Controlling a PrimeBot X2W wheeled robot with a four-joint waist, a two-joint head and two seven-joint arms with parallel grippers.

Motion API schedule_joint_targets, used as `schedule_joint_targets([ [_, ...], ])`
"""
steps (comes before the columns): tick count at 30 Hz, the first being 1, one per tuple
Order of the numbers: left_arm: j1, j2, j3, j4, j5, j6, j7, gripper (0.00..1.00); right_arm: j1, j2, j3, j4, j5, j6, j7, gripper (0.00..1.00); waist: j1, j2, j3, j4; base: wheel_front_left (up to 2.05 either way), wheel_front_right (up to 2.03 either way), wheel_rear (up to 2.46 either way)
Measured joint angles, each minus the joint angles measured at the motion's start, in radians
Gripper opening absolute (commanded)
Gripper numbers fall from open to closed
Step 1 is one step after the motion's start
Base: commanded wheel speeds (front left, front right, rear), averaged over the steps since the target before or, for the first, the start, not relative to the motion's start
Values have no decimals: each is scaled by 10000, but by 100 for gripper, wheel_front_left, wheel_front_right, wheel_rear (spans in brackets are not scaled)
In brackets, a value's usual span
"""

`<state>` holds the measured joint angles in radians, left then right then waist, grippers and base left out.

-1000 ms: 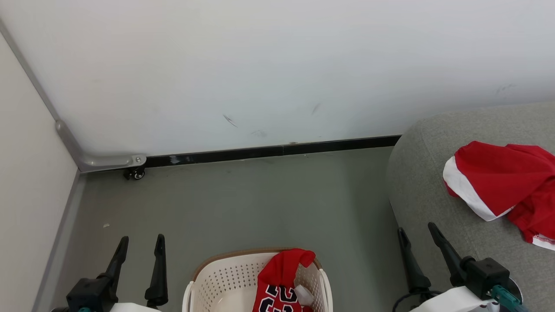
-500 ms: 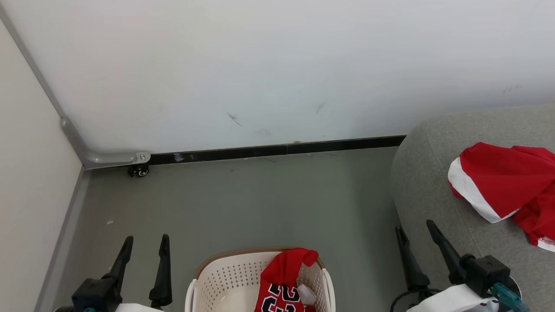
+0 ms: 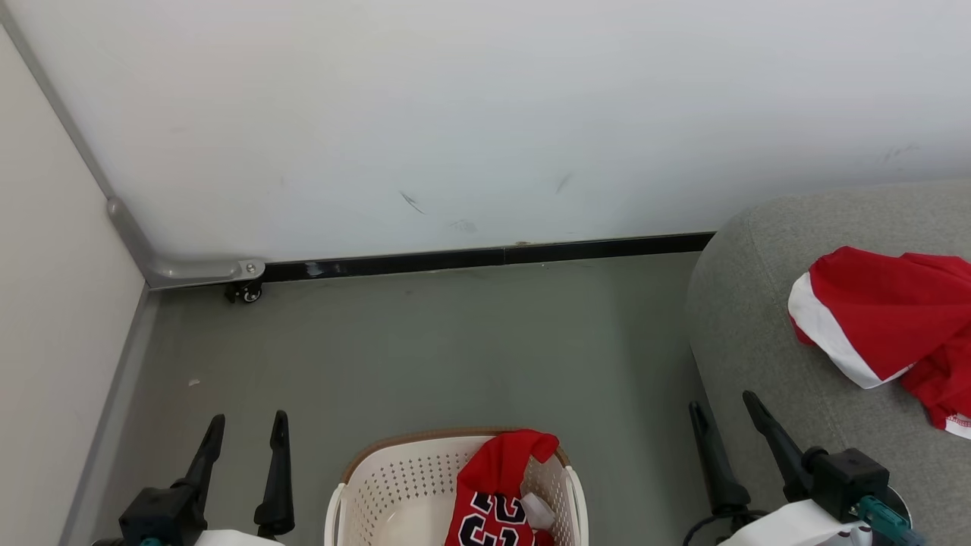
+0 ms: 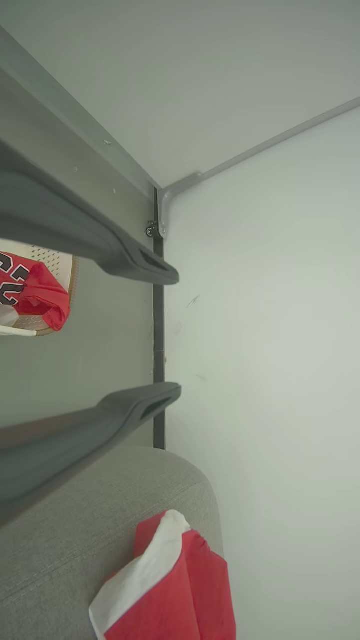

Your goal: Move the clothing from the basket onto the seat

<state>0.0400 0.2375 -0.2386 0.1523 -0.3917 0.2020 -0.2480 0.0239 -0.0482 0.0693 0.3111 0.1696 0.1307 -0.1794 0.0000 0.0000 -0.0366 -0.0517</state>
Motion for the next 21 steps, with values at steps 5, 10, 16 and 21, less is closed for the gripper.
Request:
schedule_joint_targets([
  [5,0,-54,29,6,105,-10,0,100,2,0,0,-159,0,0,125,100,0,0,63,4,0,0,0],
  [10,-3,-121,40,6,205,-138,0,100,2,0,8,-334,0,0,125,100,1,0,156,-2,0,0,0],
  [16,-145,-98,-176,2,385,-408,0,100,-11,4,-171,-606,-94,0,119,100,1,0,316,-43,0,0,0],
  [21,-703,17,-644,163,617,-809,0,100,-14,21,-562,-895,-401,0,107,100,1,0,530,-113,0,0,0],
])
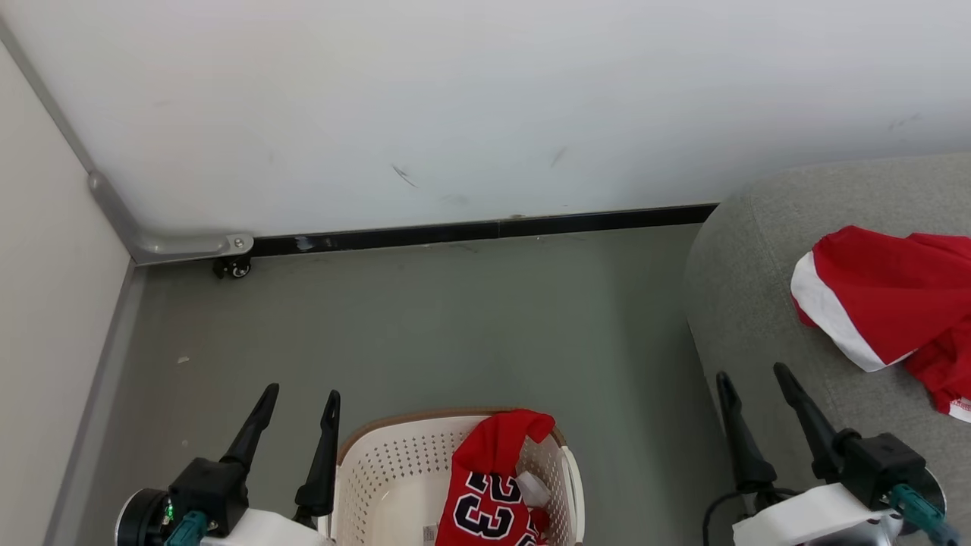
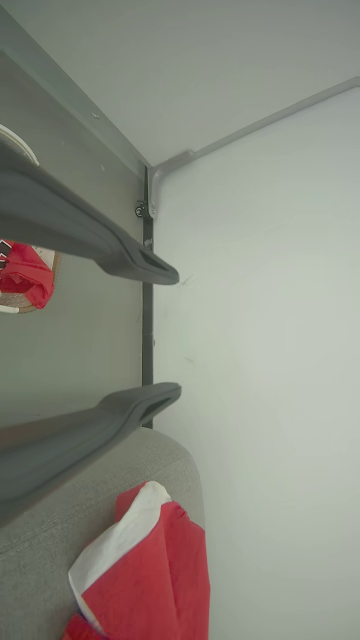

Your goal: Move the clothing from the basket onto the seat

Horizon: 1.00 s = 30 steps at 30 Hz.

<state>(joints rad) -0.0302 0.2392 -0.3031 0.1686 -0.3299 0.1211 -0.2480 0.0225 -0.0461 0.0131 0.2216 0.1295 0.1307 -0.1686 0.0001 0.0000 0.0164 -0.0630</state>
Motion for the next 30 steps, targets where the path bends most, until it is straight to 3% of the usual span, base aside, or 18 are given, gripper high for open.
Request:
schedule_joint_targets([
  [13,-871,-52,-577,1003,192,-539,2,100,18,33,-976,-602,-88,0,-92,100,0,0,658,-223,0,0,0],
  [30,-2104,-190,-1108,2374,616,-1039,148,100,-45,42,-1087,-1369,0,0,-196,100,0,0,1917,-568,0,0,0],
])
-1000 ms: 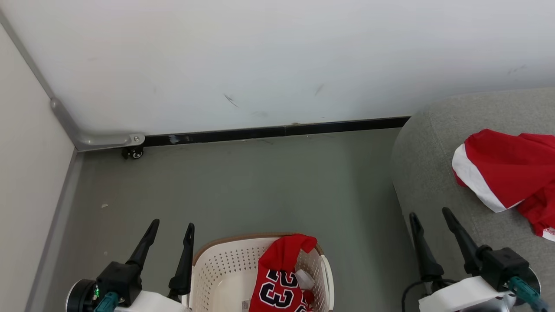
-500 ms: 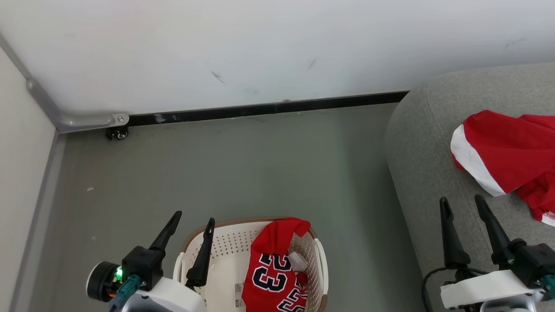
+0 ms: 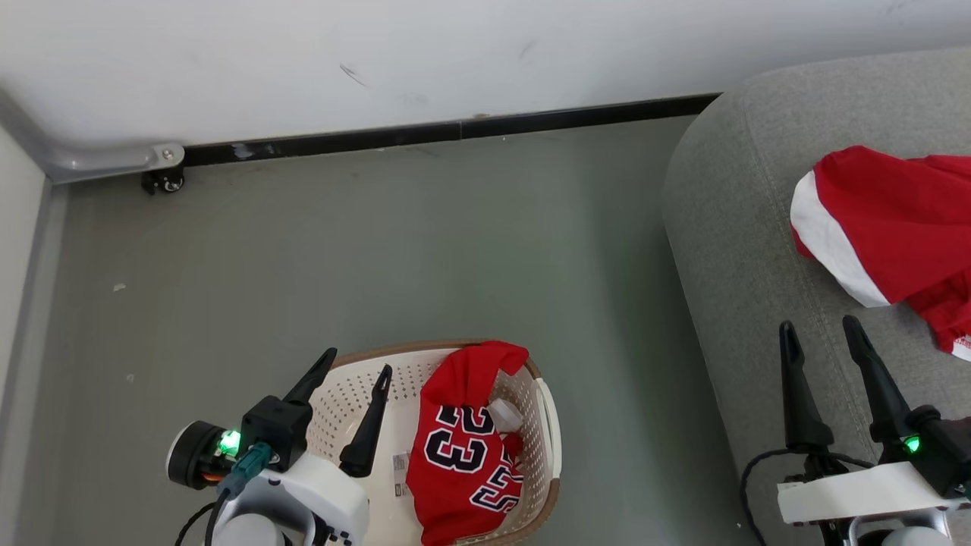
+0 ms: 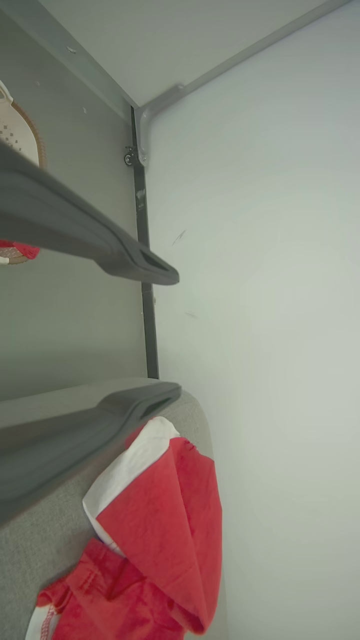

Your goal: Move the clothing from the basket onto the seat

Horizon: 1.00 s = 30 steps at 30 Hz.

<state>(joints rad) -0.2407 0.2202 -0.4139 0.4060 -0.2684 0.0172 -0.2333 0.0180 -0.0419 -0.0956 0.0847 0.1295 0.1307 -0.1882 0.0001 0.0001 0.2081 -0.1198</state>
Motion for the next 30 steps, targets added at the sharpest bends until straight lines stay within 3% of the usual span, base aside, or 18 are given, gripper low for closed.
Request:
schedule_joint_targets([
  [30,-2210,52,-313,2378,631,-336,84,100,-1796,2,217,-920,512,0,-326,100,0,0,2812,-980,0,0,0],
])
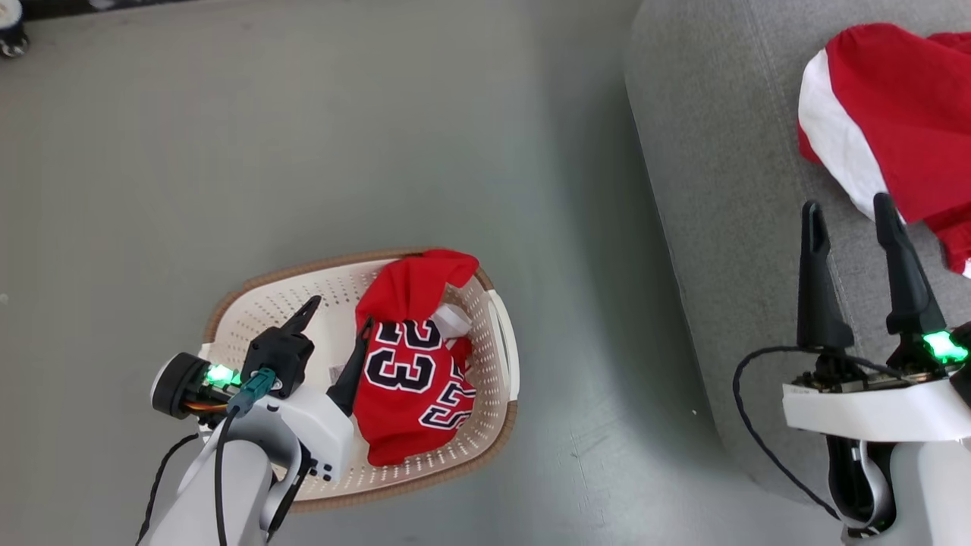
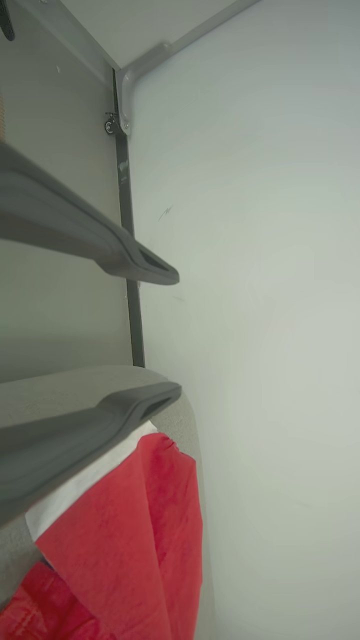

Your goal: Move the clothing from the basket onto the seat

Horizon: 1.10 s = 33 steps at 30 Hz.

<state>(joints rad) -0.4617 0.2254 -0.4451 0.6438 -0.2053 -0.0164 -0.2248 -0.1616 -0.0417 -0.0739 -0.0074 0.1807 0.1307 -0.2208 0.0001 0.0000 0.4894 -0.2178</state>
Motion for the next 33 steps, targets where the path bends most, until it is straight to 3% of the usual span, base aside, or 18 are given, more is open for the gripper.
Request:
schedule_joint_targets([
  [33,-1924,506,-96,2010,506,-142,109,100,-1772,-2,360,-134,619,0,-255,100,0,0,2506,-1041,0,0,0],
])
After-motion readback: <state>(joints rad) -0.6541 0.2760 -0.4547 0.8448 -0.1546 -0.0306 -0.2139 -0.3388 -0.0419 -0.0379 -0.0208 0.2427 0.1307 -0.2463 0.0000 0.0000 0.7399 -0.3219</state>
